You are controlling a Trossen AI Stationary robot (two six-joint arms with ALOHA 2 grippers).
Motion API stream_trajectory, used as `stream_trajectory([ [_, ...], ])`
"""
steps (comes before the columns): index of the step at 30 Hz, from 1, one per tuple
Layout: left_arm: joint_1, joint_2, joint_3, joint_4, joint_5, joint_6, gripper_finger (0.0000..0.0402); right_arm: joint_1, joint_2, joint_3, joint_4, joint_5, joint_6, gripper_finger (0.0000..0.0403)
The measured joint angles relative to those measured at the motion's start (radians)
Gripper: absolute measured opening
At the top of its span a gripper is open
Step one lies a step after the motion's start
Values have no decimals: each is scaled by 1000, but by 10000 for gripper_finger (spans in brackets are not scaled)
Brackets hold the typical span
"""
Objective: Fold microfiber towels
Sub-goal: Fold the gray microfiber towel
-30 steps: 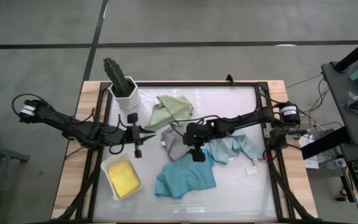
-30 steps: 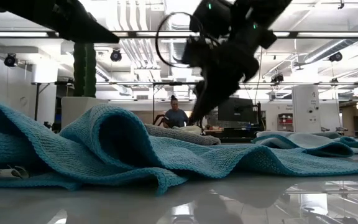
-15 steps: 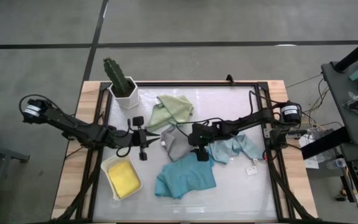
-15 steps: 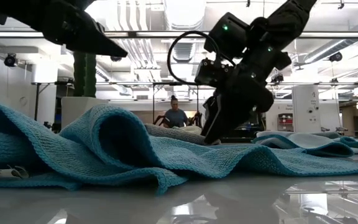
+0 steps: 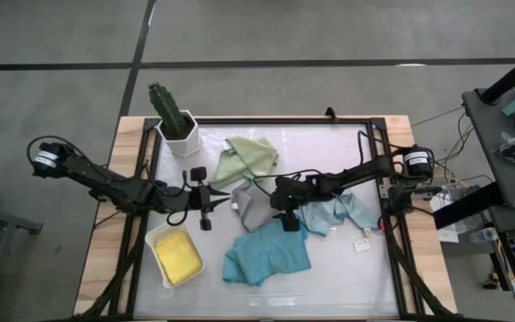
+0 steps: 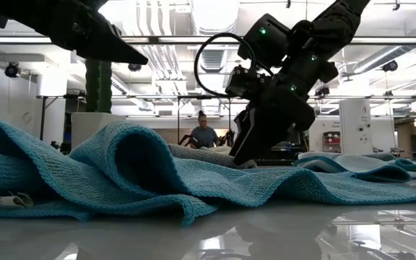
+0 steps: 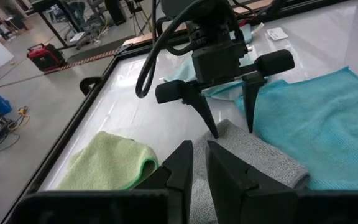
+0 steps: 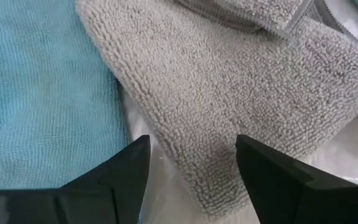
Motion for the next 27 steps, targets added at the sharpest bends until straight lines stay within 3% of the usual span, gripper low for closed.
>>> stream_trajectory([
  [4, 0, 0, -1, 0, 0, 0, 31, 0, 1, -17, 24, 22, -8, 226],
  [12, 0, 0, -2, 0, 0, -1, 31, 0, 2, -111, 243, 23, 3, 226],
  [27, 0, 0, -2, 0, 0, -4, 31, 0, -11, -114, 212, 26, 2, 226],
])
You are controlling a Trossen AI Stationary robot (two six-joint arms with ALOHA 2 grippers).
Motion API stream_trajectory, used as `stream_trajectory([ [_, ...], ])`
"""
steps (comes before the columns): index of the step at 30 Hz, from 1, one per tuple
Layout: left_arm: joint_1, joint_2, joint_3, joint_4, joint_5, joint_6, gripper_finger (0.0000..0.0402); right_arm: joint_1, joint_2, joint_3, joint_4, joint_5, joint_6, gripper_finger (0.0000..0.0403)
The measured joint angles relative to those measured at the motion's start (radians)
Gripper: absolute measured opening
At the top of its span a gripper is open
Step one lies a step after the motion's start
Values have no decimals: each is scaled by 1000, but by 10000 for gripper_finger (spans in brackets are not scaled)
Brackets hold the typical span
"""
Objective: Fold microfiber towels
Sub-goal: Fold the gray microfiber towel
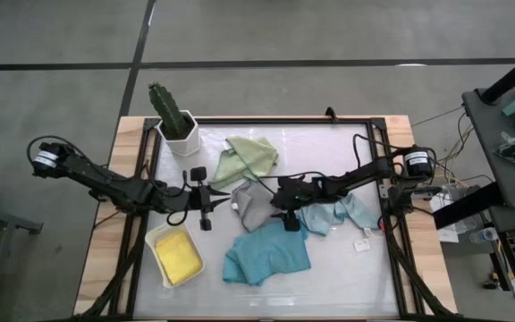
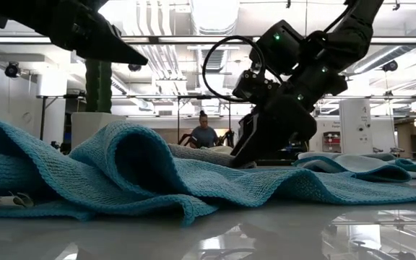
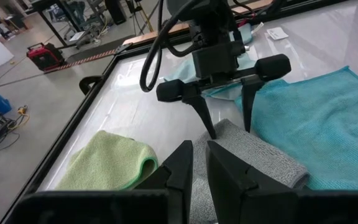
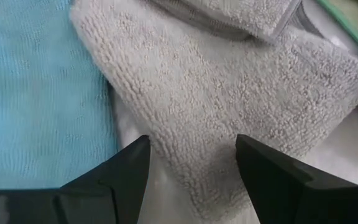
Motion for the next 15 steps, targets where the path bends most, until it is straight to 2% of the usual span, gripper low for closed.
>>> stream_trajectory([
  [5, 0, 0, 0, 0, 0, 0, 31, -1, -64, 36, -167, 115, -42, 226],
  [10, 0, 0, 0, 0, 0, 3, 31, -2, -70, 35, -200, 123, -45, 226],
  [15, 0, 0, -1, 3, 0, 3, 31, -2, -20, 34, -179, 122, -38, 226],
])
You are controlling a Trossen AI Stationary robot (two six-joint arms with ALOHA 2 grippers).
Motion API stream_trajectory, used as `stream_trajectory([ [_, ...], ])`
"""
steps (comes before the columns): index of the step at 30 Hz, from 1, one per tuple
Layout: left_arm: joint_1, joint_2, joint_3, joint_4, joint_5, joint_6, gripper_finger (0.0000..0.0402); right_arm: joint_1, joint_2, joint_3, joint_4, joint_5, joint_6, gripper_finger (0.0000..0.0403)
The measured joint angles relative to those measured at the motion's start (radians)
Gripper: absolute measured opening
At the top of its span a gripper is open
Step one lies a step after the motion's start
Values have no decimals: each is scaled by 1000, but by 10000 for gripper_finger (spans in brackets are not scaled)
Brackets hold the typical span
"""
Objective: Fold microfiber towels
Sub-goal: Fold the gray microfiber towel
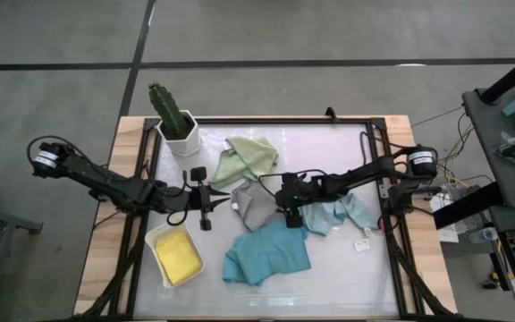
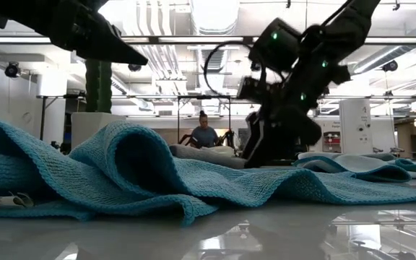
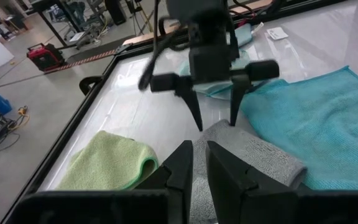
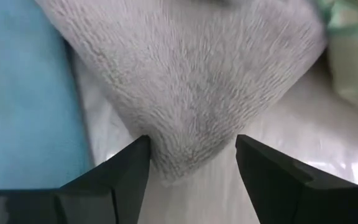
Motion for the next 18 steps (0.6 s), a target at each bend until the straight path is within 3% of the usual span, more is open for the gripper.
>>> stream_trajectory([
  [5, 0, 0, 0, 4, 0, 0, 31, 0, 19, 5, 19, -1, 20, 197],
  [14, 0, 0, 0, 12, 0, -5, 31, 0, 14, 5, 8, 0, 16, 52],
  [18, 0, 0, 0, 11, 0, -5, 31, 0, -4, 5, -18, 1, 26, 14],
])
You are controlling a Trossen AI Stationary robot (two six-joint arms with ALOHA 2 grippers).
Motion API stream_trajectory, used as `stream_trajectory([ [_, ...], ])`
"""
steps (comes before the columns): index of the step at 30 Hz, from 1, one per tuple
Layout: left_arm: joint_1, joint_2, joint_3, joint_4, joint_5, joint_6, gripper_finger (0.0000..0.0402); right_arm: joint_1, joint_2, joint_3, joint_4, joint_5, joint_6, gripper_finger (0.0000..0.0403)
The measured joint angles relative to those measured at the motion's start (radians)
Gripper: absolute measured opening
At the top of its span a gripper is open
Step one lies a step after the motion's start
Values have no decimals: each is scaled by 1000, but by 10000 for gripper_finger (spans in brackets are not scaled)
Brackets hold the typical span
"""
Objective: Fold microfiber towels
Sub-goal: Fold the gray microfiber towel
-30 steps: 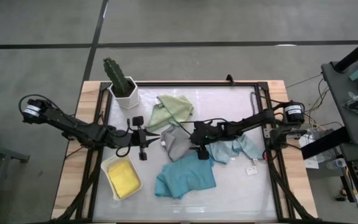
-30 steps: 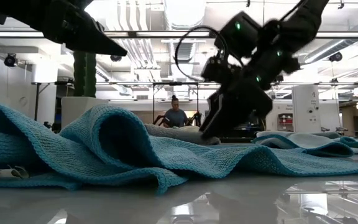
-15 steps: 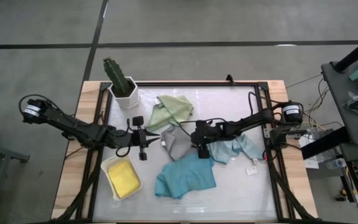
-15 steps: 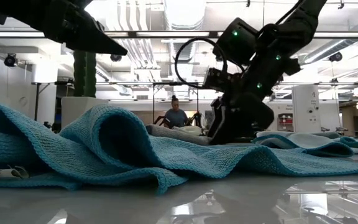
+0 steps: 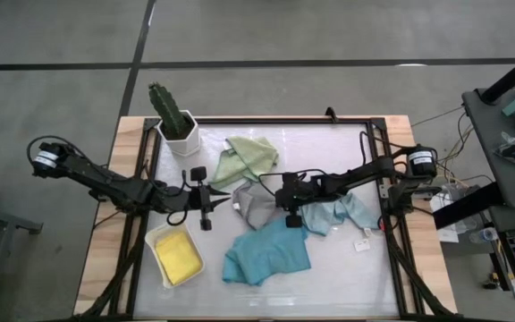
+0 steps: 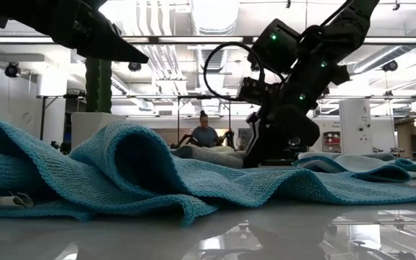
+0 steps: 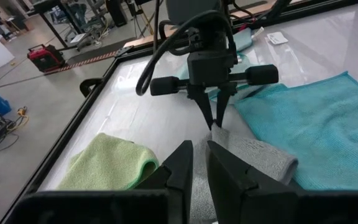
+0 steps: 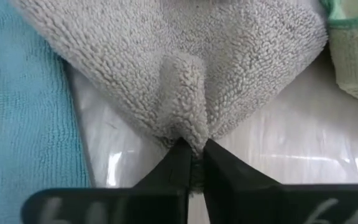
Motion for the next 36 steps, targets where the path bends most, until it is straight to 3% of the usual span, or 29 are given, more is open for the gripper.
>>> stream_trajectory([
  [18, 0, 0, 0, 0, 0, -1, 31, 93, -22, 9, -157, -8, 174, 13],
  [24, 0, 0, 0, 0, 0, -1, 31, 105, -20, 49, -223, -59, 217, 16],
  [28, 0, 0, 0, 0, 0, -2, 31, 105, -20, 89, -300, -59, 221, 44],
  [36, 0, 0, 0, 0, 0, -6, 31, 92, -26, 156, -401, -52, 169, 138],
])
